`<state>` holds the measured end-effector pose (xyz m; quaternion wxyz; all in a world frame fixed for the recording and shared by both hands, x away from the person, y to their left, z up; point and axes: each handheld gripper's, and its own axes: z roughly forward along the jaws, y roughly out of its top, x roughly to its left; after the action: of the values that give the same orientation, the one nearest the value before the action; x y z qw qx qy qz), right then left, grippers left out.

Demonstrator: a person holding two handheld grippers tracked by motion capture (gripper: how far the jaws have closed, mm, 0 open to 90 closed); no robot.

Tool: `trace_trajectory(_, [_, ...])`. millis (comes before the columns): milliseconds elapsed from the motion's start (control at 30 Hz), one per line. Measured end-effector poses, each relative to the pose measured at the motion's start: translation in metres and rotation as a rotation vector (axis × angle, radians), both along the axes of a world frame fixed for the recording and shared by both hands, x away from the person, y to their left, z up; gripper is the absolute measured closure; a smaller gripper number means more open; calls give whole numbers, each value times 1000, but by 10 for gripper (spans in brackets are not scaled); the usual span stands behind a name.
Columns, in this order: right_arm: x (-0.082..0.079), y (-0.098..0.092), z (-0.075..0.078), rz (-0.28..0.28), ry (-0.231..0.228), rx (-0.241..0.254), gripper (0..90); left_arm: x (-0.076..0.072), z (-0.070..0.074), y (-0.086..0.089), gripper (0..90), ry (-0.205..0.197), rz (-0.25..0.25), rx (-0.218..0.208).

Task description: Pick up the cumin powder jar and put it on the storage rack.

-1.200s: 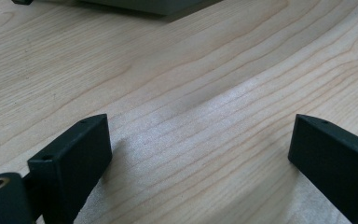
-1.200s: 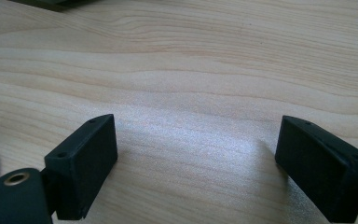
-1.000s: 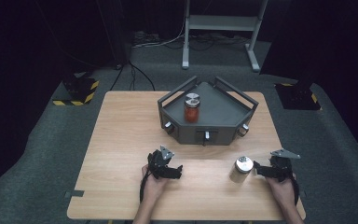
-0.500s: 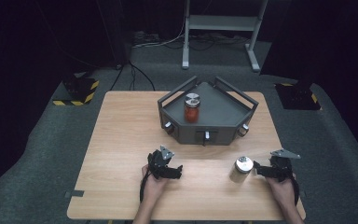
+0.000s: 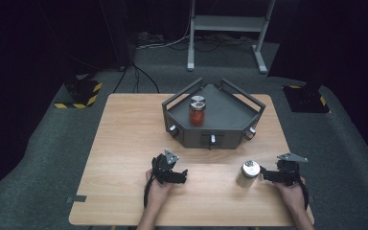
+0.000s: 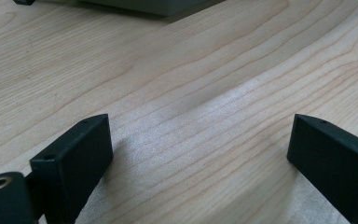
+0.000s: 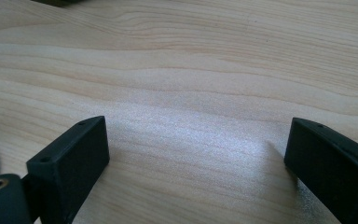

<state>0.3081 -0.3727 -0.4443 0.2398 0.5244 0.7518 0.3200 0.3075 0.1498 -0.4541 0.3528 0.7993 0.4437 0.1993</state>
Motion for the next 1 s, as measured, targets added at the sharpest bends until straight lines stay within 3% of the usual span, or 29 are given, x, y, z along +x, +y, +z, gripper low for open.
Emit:
trace_trajectory(333, [1, 0, 0, 3, 1, 0, 52, 0, 0, 0, 68, -1, 1, -1])
trace_trajectory(1000, [-5, -6, 6, 65, -13, 0, 66, 0, 0, 0, 71, -1, 2, -1])
